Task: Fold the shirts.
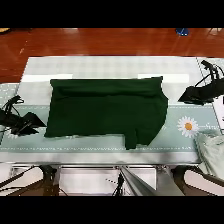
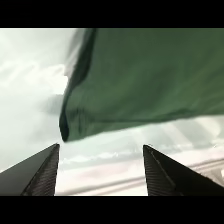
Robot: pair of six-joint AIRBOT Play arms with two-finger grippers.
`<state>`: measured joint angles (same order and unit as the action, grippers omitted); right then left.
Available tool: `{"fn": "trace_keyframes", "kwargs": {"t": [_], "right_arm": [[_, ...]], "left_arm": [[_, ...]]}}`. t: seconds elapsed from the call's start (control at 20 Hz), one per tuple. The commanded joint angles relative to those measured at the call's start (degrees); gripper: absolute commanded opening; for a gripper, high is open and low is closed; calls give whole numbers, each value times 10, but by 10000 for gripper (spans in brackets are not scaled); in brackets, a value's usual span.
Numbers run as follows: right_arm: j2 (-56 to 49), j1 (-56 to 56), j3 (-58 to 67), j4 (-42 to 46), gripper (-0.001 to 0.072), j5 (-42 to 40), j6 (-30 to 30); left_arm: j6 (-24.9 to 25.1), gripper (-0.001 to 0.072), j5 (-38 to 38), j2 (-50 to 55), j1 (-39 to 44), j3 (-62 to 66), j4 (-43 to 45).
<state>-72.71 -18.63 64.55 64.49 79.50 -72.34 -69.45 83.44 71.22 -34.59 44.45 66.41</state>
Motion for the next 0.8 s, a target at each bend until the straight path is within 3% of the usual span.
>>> {"fn": "trace_keyframes", "kwargs": {"t": [0.0, 0.3, 0.35, 0.45, 0.5, 0.6, 0.75], "right_arm": [[17, -16, -27, -71, 432, -42, 54], [17, -17, -27, -105, 430, -52, 54], [17, -17, -27, -106, 424, -47, 53], [17, -17, -27, -105, 424, -29, 50], [17, -17, -27, -94, 424, -16, 49], [19, -17, -31, -20, 424, 19, 47], [42, -17, -106, 67, 423, 3, 3]], "left_arm": [[30, 595, -63, -4, -15, -31, -22], [28, 579, -129, 70, 90, -31, -30], [20, 468, -145, 87, 109, -31, -39], [17, 95, -173, 113, 137, -31, -63], [17, 27, -176, 119, 146, -31, -67], [18, 27, -179, 119, 149, -31, -67], [41, 26, -171, 100, 147, -31, -69]]}}
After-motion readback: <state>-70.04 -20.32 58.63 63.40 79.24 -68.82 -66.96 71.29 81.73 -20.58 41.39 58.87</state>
